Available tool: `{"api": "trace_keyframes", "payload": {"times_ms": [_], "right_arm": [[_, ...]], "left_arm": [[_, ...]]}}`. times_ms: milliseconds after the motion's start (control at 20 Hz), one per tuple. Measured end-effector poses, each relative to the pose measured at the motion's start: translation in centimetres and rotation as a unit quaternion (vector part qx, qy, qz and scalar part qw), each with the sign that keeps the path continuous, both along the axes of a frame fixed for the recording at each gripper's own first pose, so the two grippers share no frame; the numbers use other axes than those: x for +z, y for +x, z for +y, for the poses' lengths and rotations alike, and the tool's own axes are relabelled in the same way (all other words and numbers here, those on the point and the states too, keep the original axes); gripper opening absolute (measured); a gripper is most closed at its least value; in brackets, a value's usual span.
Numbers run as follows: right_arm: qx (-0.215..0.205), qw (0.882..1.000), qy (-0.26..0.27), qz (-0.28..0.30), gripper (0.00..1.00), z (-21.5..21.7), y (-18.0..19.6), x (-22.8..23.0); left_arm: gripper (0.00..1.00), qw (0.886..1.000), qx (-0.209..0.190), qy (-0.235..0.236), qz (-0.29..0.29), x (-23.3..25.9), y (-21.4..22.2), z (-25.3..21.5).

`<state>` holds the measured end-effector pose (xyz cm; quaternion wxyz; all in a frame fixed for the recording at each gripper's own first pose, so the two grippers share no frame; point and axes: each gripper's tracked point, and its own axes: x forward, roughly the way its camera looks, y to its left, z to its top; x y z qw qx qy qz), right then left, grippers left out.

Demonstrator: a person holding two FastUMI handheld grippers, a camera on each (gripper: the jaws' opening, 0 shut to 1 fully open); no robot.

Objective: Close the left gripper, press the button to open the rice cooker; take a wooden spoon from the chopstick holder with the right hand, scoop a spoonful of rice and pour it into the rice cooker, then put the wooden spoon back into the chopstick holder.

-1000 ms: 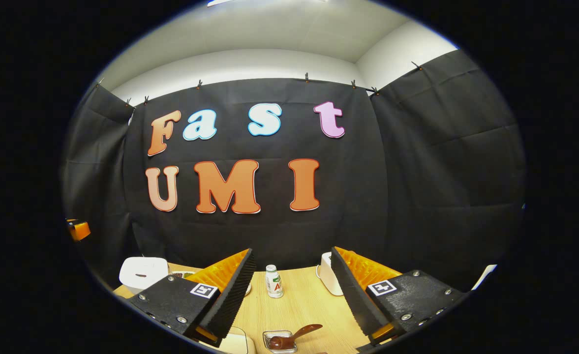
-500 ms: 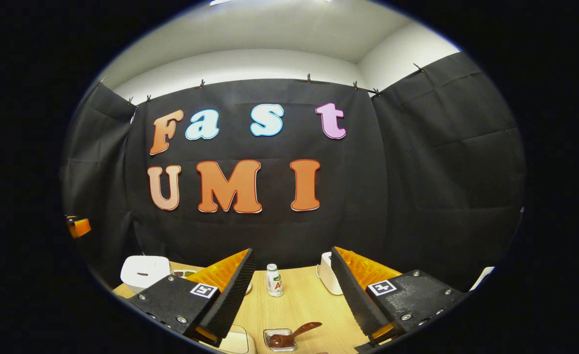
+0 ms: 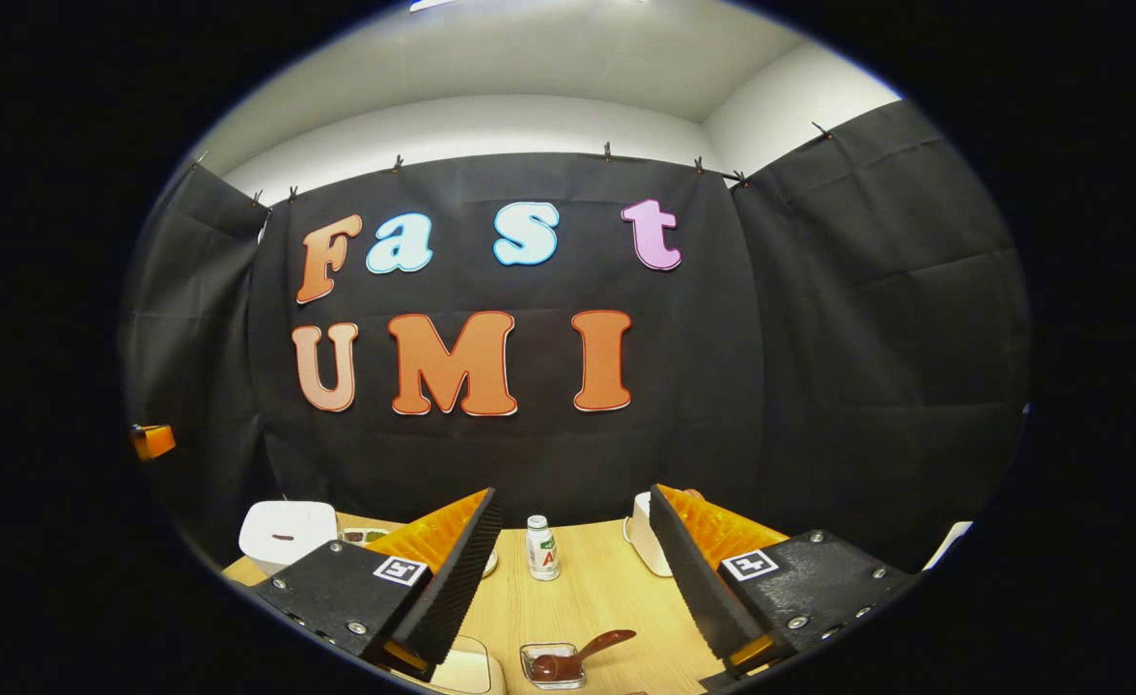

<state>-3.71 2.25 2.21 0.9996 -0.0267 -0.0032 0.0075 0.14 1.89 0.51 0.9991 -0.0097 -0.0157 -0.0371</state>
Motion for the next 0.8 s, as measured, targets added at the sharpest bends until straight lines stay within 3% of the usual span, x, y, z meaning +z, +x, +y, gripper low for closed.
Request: {"api": "trace_keyframes", "payload": {"times_ms": [400,600,800], "right_arm": [[-0.003,1.0,0.003,0.007,0.95,0.3,0.6,-0.5],[-0.009,1.0,0.004,0.007,0.95,0.3,1.2,-0.6],[-0.015,1.0,-0.005,0.017,0.95,0.3,1.7,-1.4]], "left_arm": [[0.05,1.0,-0.013,0.01,0.014,-1.2,2.2,-0.3],[0.04,0.999,-0.033,0.009,0.017,-1.3,6.9,-0.9],[0.04,0.997,-0.049,0.009,0.058,-5.8,11.2,-1.4]]}}
